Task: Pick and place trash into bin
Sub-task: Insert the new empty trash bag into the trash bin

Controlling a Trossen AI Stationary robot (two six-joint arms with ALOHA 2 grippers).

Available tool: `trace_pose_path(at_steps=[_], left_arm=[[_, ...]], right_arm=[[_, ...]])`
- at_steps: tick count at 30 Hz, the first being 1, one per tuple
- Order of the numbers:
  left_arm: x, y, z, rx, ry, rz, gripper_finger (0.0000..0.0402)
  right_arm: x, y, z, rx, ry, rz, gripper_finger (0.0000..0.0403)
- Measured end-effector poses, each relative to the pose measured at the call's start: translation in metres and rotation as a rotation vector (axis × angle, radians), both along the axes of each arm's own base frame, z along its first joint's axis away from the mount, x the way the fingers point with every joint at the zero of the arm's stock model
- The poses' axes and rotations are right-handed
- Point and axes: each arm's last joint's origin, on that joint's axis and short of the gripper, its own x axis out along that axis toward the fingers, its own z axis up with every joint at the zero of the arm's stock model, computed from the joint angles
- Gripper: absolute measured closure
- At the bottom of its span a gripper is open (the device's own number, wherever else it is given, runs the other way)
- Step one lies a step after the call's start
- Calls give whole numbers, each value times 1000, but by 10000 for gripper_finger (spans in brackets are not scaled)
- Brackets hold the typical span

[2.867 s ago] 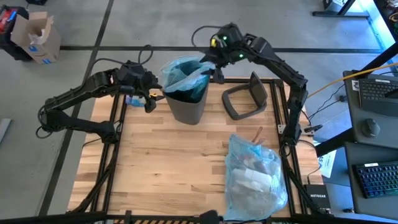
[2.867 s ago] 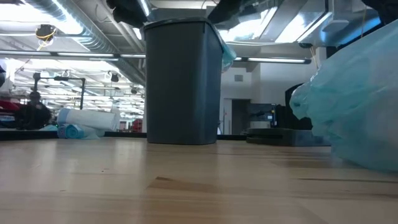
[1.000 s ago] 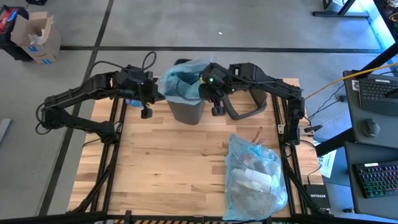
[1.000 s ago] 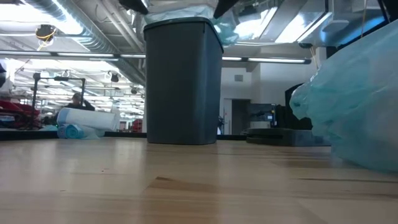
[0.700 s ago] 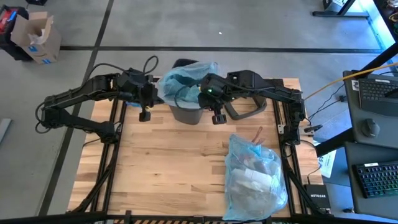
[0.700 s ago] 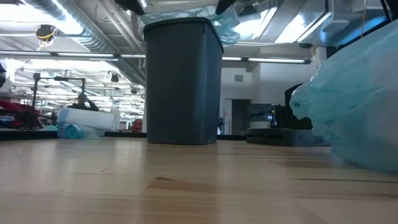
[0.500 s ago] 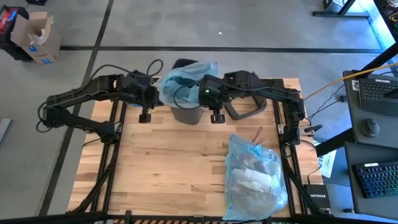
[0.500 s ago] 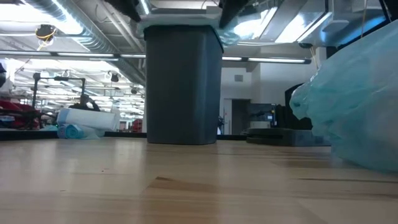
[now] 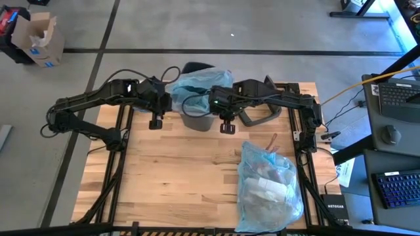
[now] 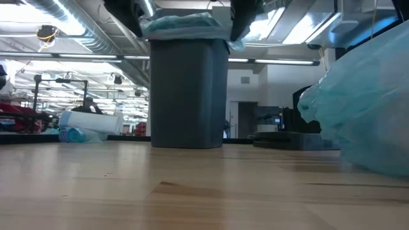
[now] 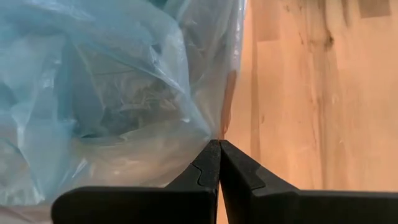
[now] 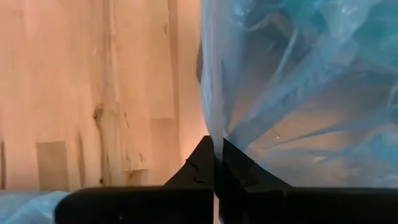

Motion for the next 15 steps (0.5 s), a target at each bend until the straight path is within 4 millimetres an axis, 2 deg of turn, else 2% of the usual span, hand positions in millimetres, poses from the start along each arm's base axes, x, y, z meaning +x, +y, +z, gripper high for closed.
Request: trace_pose_path(at_steps=[4, 9, 15], left_arm=[[0, 0, 0, 2, 0, 5, 401], [0, 0, 0, -2, -3, 11, 400], [0, 0, 0, -2, -3, 12, 400]], right_arm=[[0, 0, 0, 20, -9, -23, 381], [-3, 2, 4, 92, -4, -46, 300], [-15, 5, 36, 129, -72, -15, 202]])
